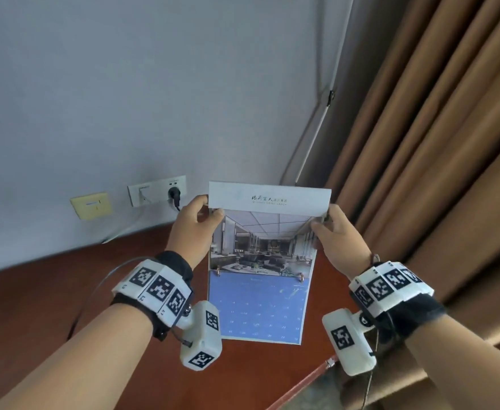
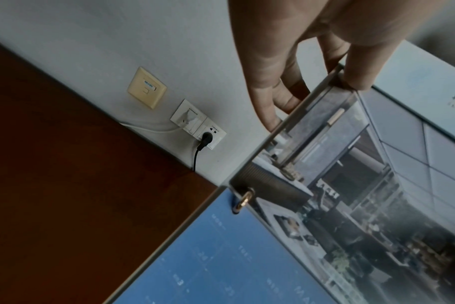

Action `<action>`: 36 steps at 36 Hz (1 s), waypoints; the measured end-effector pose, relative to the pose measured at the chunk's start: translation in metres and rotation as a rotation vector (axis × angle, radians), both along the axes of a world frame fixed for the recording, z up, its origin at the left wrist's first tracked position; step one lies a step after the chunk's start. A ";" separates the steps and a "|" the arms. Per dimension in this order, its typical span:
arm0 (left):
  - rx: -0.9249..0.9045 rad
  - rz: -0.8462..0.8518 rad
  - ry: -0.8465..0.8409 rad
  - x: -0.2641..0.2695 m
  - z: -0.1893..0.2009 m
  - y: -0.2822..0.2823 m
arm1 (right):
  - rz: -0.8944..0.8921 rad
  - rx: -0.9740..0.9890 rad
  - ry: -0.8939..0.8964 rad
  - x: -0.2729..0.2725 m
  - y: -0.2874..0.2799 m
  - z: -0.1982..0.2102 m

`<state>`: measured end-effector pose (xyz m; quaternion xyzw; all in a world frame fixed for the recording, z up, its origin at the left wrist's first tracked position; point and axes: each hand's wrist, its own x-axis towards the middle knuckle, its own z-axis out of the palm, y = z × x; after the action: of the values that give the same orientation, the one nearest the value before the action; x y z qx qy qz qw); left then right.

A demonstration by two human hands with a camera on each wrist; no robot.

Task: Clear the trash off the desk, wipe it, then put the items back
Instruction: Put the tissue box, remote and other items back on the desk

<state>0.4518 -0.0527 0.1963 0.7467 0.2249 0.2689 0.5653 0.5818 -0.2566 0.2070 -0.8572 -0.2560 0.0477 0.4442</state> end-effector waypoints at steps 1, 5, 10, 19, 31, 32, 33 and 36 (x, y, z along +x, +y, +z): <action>-0.009 0.004 0.000 0.007 0.000 0.004 | 0.007 -0.009 -0.004 0.009 0.006 0.000; -0.007 0.031 0.001 0.032 -0.002 0.019 | 0.041 -0.003 0.000 0.043 0.026 -0.002; 0.019 0.082 0.022 0.065 0.000 0.030 | 0.071 0.027 0.032 0.085 0.046 -0.006; -0.034 0.224 0.016 0.137 -0.004 0.029 | 0.223 0.043 0.055 0.183 0.070 -0.019; -0.137 0.394 0.012 0.182 -0.022 0.044 | 0.445 -0.125 -0.041 0.256 0.111 -0.012; -0.143 0.399 0.014 0.184 -0.023 0.046 | 0.456 -0.127 -0.051 0.258 0.113 -0.011; -0.146 0.406 0.020 0.185 -0.023 0.050 | 0.471 -0.126 -0.055 0.261 0.118 -0.010; -0.138 0.416 0.025 0.189 -0.024 0.065 | 0.487 -0.130 -0.060 0.267 0.133 -0.008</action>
<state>0.6411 0.0127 0.1726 0.6471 0.3988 0.3544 0.5446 0.8487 -0.1234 0.1992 -0.7983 -0.4643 0.1440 0.3555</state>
